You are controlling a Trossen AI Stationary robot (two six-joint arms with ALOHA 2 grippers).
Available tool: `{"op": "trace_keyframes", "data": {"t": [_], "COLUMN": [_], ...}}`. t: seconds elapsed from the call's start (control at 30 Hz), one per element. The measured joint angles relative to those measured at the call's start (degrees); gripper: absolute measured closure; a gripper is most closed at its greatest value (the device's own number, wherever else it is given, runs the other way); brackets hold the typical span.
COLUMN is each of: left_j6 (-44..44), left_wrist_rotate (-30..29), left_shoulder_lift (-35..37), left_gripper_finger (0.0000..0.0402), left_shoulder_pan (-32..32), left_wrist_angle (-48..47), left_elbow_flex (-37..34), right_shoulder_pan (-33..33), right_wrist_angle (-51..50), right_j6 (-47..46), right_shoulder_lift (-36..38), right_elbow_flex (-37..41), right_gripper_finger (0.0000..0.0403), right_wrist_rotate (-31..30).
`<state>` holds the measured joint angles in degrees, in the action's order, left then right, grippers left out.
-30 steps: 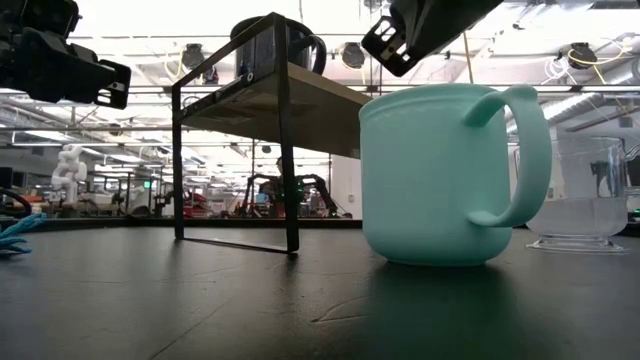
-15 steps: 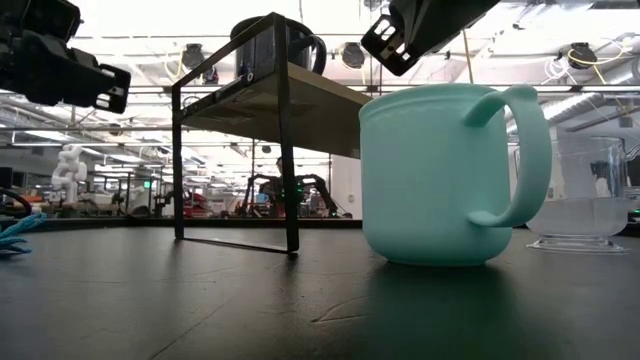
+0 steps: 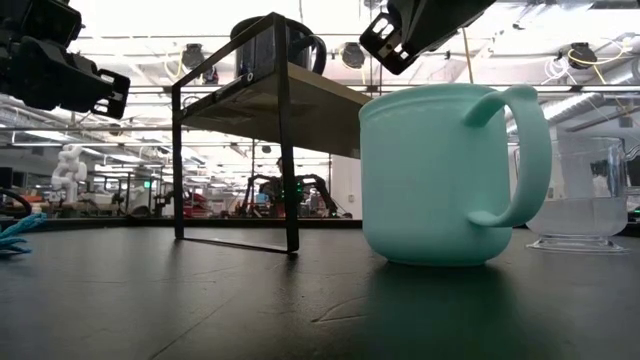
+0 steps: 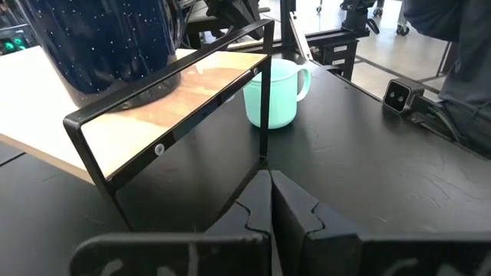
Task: Stack small to large cups/mugs on shelf
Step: Put the blue cup on the shelf
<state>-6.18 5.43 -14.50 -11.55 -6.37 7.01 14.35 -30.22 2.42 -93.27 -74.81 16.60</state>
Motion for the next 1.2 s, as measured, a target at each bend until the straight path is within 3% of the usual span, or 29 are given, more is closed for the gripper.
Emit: {"op": "trace_keyframes", "data": {"t": [0.57,1.2], "left_j6": [0.53,0.97], "left_wrist_rotate": [0.00,0.00], "left_shoulder_lift": [0.00,0.00], "left_gripper_finger": [0.0376,0.0376], "left_shoulder_pan": [0.01,0.01], "left_wrist_angle": [0.02,0.07], "left_elbow_flex": [0.00,0.00], "right_shoulder_pan": [0.02,1.14], "right_wrist_angle": [-0.02,0.09], "right_j6": [0.00,0.49], "right_shoulder_lift": [0.00,0.00], "right_elbow_flex": [0.04,0.04], "right_gripper_finger": [0.0399,0.0279], "right_wrist_rotate": [0.02,0.00]}}
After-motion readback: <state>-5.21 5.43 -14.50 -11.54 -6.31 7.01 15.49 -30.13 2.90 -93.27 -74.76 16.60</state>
